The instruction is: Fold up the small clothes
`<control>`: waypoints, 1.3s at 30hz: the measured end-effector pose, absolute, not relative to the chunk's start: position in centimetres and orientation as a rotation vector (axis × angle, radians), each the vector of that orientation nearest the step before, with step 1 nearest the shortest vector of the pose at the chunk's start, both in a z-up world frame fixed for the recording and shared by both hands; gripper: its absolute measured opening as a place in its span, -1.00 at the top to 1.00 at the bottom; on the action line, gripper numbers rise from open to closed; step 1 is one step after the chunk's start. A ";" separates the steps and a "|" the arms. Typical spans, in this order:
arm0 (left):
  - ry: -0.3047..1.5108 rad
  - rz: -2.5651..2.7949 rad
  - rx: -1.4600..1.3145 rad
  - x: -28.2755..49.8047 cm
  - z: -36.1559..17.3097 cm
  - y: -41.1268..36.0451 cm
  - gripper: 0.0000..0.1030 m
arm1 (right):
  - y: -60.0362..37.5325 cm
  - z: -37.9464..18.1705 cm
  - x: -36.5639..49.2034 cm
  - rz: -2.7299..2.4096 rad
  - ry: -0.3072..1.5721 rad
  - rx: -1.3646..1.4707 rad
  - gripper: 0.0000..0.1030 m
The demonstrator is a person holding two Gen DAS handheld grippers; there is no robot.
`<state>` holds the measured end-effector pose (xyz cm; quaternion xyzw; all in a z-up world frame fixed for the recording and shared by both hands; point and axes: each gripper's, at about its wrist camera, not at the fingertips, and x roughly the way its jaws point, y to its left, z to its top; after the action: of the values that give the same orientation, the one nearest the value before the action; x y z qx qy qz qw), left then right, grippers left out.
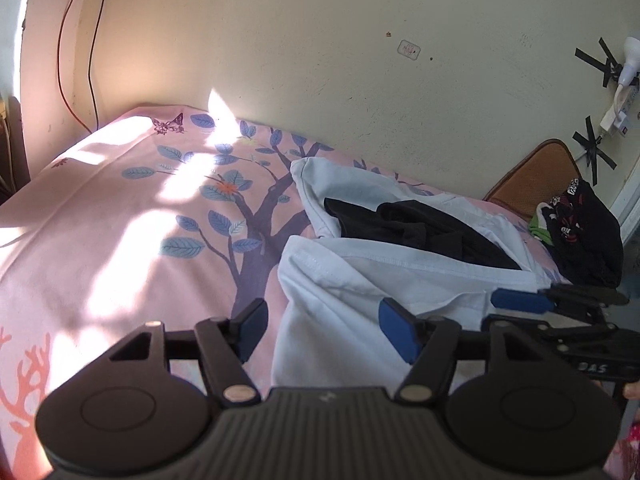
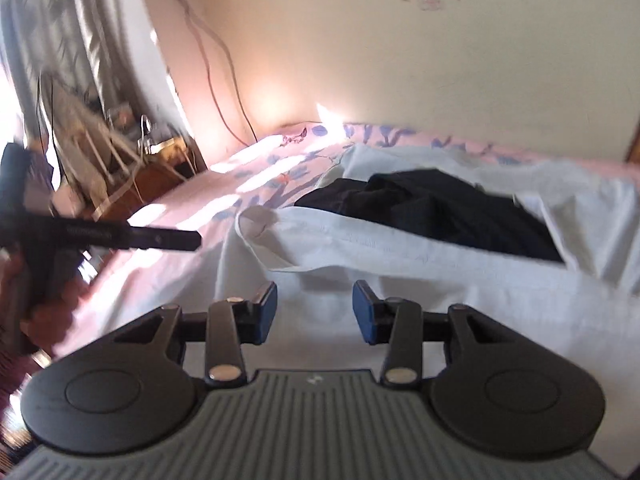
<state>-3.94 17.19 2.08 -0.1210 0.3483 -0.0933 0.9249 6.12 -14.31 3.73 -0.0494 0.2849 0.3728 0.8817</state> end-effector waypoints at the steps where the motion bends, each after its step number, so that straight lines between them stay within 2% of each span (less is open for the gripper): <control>1: 0.711 -0.189 -0.243 -4.5 2.2 17.4 -0.22 | -12.8 3.7 5.9 0.768 0.542 -0.227 0.10; 3: 0.716 -0.184 -0.249 -5.3 2.0 17.9 -0.22 | -10.8 3.3 6.4 0.759 0.497 -0.384 -0.04; 5: 0.724 -0.181 -0.266 -5.9 1.8 18.5 -0.22 | -9.8 2.7 7.8 0.781 0.528 -0.468 -0.03; 6: 0.727 -0.179 -0.274 -6.1 1.7 18.7 -0.22 | -9.5 2.3 8.4 0.809 0.565 -0.499 0.18; 8: 0.728 -0.181 -0.291 -6.4 1.4 19.1 -0.22 | -9.5 2.2 9.1 0.849 0.601 -0.505 0.92; 11: 0.746 -0.187 -0.309 -6.0 0.9 19.1 -0.22 | -10.2 4.0 10.8 0.810 0.564 -0.353 0.94; 13: 0.762 -0.183 -0.305 -5.6 0.6 18.9 -0.22 | -10.3 4.3 12.7 0.725 0.559 -0.291 0.86; 14: 0.764 -0.189 -0.305 -5.6 0.5 18.9 -0.22 | -10.3 4.1 13.5 0.675 0.568 -0.284 0.70; 15: 0.764 -0.198 -0.305 -5.6 0.5 18.9 -0.23 | -10.6 3.7 13.9 0.652 0.610 -0.267 0.41; 16: 0.762 -0.204 -0.305 -5.7 0.5 19.0 -0.27 | -11.2 3.6 13.9 0.667 0.643 -0.237 0.29; 22: 0.797 -0.219 -0.342 -6.1 -0.3 19.7 -0.33 | -20.8 6.0 8.3 0.602 0.528 -0.025 0.19; 24: 0.816 -0.236 -0.364 -6.3 -0.7 19.9 -0.33 | -25.3 6.4 6.4 0.506 0.505 0.056 0.02; 27: 0.826 -0.252 -0.377 -6.6 -0.9 19.7 -0.32 | -31.2 6.1 3.4 0.341 0.522 0.134 -0.12; 29: 0.829 -0.268 -0.385 -6.7 -0.8 19.5 -0.12 | -34.0 5.0 1.4 0.279 0.574 0.194 -0.18; 31: 0.835 -0.284 -0.390 -6.7 -0.7 19.2 0.51 | -35.4 3.7 -0.2 0.255 0.616 0.242 -0.18; 32: 0.837 -0.276 -0.380 -6.8 -0.6 19.0 0.69 | -35.7 3.1 -0.7 0.248 0.627 0.258 -0.18; 33: 0.843 -0.264 -0.370 -6.7 -0.6 18.8 0.88 | -36.0 2.6 -1.1 0.241 0.636 0.269 -0.06; 34: 0.847 -0.258 -0.372 -6.8 -0.6 18.9 0.89 | -36.1 1.9 -1.6 0.237 0.644 0.279 0.16; 35: 0.848 -0.260 -0.383 -7.1 -0.3 19.0 0.89 | -36.1 1.9 -2.2 0.228 0.624 0.272 0.95; 39: 0.829 -0.271 -0.401 -9.0 1.7 20.2 0.90 | -37.3 3.6 -3.4 0.224 0.572 0.296 0.91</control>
<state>-8.98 20.23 1.69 -0.1931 0.3988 -0.1304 0.8869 -3.39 -37.30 3.57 0.1452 0.2807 0.1100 0.9423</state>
